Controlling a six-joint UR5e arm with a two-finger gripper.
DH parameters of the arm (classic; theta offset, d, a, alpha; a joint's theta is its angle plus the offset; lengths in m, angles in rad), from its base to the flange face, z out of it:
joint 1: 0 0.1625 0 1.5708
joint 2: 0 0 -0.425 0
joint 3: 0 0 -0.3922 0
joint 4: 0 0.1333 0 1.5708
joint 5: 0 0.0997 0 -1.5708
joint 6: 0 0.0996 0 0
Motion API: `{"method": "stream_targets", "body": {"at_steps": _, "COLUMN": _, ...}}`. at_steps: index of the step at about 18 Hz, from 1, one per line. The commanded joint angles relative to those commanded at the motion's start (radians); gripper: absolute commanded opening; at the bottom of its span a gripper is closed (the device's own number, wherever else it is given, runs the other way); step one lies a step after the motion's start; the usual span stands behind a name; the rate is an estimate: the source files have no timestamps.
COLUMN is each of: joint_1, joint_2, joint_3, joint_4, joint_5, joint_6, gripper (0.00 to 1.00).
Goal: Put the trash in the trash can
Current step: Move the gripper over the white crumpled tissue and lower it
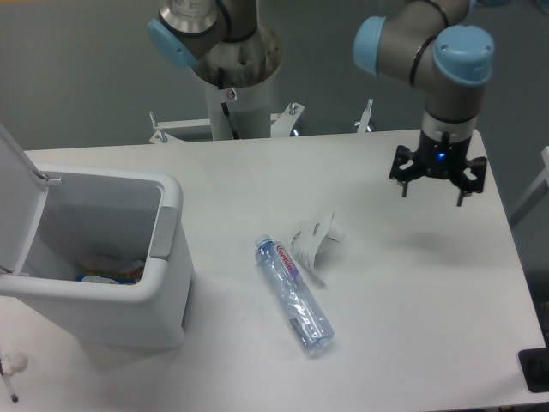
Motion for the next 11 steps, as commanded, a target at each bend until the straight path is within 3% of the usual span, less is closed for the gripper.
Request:
{"method": "stream_targets", "body": {"at_steps": 3, "joint_1": -0.070, "joint_2": 0.005, "joint_3": -0.058, "joint_4": -0.002, "joint_5": 0.008, "joint_6": -0.003, "gripper": 1.00}}
{"method": "stream_targets", "body": {"at_steps": 6, "joint_1": -0.141, "joint_2": 0.000, "joint_3": -0.066, "joint_4": -0.017, "joint_5": 0.011, "joint_6": -0.015, "gripper": 1.00}}
{"method": "stream_targets", "body": {"at_steps": 11, "joint_1": -0.255, "joint_2": -0.029, "joint_3": -0.075, "joint_4": -0.020, "joint_5": 0.012, "joint_6": -0.179, "gripper": 1.00}}
